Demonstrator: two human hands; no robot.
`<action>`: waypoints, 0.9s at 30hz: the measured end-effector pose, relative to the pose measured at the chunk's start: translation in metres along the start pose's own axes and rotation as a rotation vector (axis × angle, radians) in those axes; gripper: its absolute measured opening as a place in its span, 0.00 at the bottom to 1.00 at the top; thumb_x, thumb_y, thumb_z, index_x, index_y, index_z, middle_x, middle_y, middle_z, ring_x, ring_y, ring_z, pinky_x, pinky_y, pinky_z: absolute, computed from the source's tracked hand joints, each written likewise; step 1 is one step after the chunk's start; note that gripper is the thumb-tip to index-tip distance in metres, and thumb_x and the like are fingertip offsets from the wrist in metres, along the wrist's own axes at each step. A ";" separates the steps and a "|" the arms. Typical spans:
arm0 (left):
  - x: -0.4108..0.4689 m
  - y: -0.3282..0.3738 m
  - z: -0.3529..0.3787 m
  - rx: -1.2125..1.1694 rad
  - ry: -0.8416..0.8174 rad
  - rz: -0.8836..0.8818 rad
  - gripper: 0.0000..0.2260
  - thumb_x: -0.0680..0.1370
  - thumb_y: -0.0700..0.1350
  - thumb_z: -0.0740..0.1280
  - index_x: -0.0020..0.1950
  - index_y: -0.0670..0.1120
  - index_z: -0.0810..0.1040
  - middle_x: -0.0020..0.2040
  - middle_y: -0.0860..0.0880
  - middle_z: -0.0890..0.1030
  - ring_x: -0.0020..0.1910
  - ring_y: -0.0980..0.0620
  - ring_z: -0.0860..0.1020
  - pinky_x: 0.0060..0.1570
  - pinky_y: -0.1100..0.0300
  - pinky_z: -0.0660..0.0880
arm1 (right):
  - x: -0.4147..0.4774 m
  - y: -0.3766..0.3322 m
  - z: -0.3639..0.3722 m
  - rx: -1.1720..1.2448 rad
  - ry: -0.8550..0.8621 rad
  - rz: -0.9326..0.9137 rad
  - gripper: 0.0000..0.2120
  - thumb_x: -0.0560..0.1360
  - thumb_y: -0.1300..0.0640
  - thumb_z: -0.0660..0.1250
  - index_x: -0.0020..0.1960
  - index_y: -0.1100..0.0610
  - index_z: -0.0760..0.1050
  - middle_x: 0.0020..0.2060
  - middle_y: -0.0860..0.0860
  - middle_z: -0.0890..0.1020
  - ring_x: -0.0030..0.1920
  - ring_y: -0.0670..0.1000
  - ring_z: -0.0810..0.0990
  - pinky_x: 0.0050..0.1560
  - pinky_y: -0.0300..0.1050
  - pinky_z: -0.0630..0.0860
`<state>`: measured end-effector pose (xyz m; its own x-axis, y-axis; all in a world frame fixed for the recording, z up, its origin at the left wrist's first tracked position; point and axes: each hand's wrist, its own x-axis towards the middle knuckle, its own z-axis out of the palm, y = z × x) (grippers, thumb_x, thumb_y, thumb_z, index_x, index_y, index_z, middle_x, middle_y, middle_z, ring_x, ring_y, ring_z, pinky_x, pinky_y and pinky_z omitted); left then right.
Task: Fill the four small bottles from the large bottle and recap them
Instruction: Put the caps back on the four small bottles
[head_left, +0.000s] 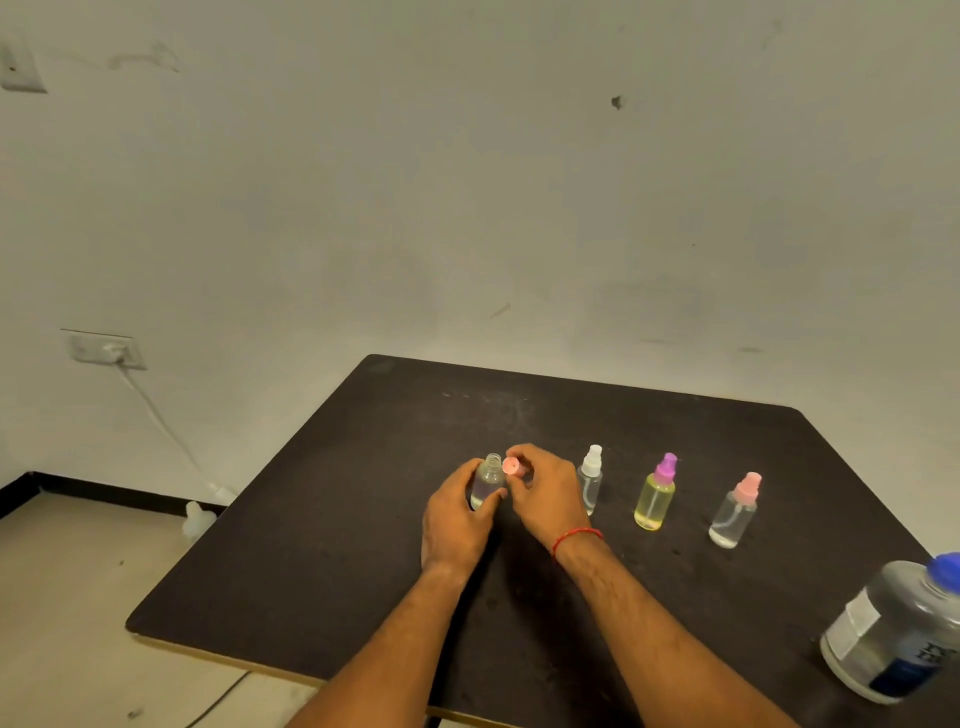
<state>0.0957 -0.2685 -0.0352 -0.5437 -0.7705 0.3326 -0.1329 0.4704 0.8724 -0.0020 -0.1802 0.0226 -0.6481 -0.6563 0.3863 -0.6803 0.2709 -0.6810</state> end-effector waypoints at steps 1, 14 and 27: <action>0.000 -0.001 0.001 0.002 -0.006 -0.004 0.16 0.77 0.52 0.75 0.63 0.59 0.79 0.56 0.61 0.83 0.55 0.64 0.80 0.57 0.61 0.80 | 0.002 -0.002 -0.003 -0.021 -0.011 -0.020 0.09 0.74 0.62 0.69 0.53 0.53 0.81 0.46 0.48 0.83 0.47 0.45 0.80 0.51 0.36 0.76; -0.003 0.004 0.001 -0.019 -0.046 0.008 0.14 0.77 0.50 0.75 0.61 0.61 0.79 0.54 0.62 0.83 0.54 0.65 0.80 0.56 0.62 0.80 | 0.013 -0.018 -0.014 -0.022 -0.153 -0.066 0.14 0.73 0.67 0.69 0.49 0.50 0.79 0.46 0.47 0.82 0.49 0.46 0.80 0.52 0.44 0.80; -0.003 0.005 0.000 -0.026 -0.055 0.006 0.18 0.77 0.47 0.75 0.66 0.57 0.79 0.56 0.61 0.83 0.56 0.64 0.80 0.58 0.65 0.77 | 0.028 -0.024 -0.019 -0.122 -0.287 -0.120 0.12 0.73 0.65 0.70 0.52 0.51 0.81 0.50 0.49 0.82 0.52 0.47 0.78 0.54 0.41 0.77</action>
<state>0.0964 -0.2634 -0.0317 -0.5896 -0.7422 0.3186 -0.1080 0.4634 0.8796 -0.0102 -0.1919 0.0620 -0.4494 -0.8558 0.2562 -0.7932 0.2504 -0.5551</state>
